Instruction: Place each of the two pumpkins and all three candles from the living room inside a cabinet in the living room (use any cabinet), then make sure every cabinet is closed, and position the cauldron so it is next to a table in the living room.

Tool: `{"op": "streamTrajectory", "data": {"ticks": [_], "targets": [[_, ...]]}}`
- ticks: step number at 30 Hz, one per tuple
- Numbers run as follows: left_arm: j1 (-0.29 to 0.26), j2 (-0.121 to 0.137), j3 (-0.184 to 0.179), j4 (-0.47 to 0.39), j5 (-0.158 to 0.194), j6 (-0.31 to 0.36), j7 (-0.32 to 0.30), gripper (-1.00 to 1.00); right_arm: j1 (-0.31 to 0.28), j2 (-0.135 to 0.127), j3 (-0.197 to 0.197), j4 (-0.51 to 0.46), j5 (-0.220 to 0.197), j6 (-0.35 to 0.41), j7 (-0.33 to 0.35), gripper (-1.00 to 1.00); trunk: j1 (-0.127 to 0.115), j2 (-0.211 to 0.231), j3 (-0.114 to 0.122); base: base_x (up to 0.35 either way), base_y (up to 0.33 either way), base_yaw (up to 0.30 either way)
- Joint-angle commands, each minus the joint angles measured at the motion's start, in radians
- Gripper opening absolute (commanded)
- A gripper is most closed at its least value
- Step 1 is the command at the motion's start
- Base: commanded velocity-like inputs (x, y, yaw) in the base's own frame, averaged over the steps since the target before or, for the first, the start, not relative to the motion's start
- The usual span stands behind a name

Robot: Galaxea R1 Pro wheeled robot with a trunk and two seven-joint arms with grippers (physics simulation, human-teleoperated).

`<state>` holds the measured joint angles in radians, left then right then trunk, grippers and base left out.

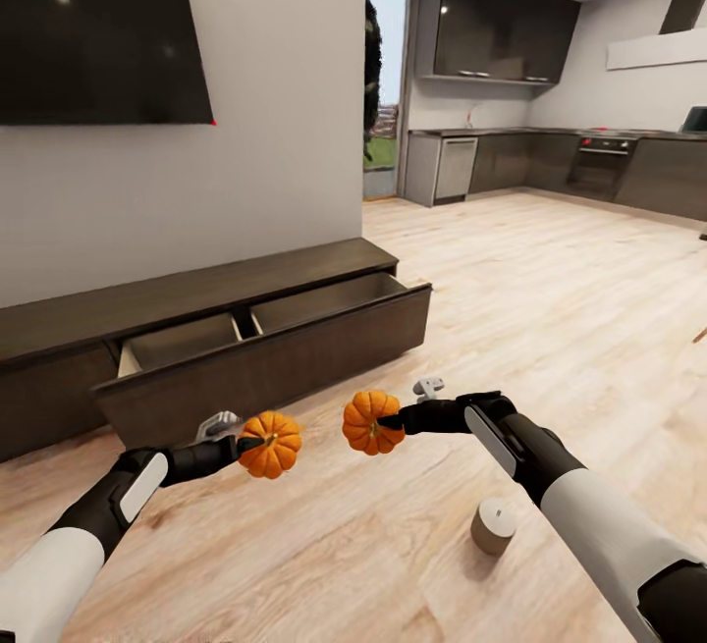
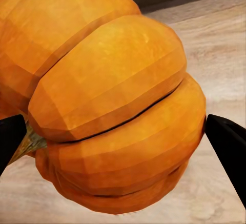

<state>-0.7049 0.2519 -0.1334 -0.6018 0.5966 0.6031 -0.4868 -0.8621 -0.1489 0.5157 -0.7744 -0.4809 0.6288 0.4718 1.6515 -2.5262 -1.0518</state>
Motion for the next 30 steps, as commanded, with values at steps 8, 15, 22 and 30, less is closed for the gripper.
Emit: {"op": "streamTrajectory", "data": {"ticks": [8,15,22,30], "targets": [[-0.002,0.004,-0.002,-0.091,0.007,0.02,-0.006,-1.0,-0.001,0.012,-0.003,-0.002,-0.006,0.008,-0.018,-1.0,0.0,0.0,0.004,0.0,0.0,0.255],[-0.006,0.007,0.0,-0.102,0.005,0.111,-0.008,-1.0,-0.006,0.011,-0.012,-0.002,-0.009,0.018,-0.055,-1.0,0.0,0.0,0.004,0.0,0.0,0.288],[-0.011,0.015,0.001,-0.107,0.005,0.122,-0.011,-1.0,-0.008,0.011,-0.013,-0.007,-0.01,0.016,-0.069,-1.0,0.0,0.0,0.004,0.0,0.0,0.291],[-0.012,0.016,0.001,-0.181,0.007,0.124,-0.012,-1.0,-0.009,0.011,-0.06,-0.081,-0.008,0.019,-0.066,-1.0,0.0,0.0,0.004,0.0,0.0,0.292]]}}
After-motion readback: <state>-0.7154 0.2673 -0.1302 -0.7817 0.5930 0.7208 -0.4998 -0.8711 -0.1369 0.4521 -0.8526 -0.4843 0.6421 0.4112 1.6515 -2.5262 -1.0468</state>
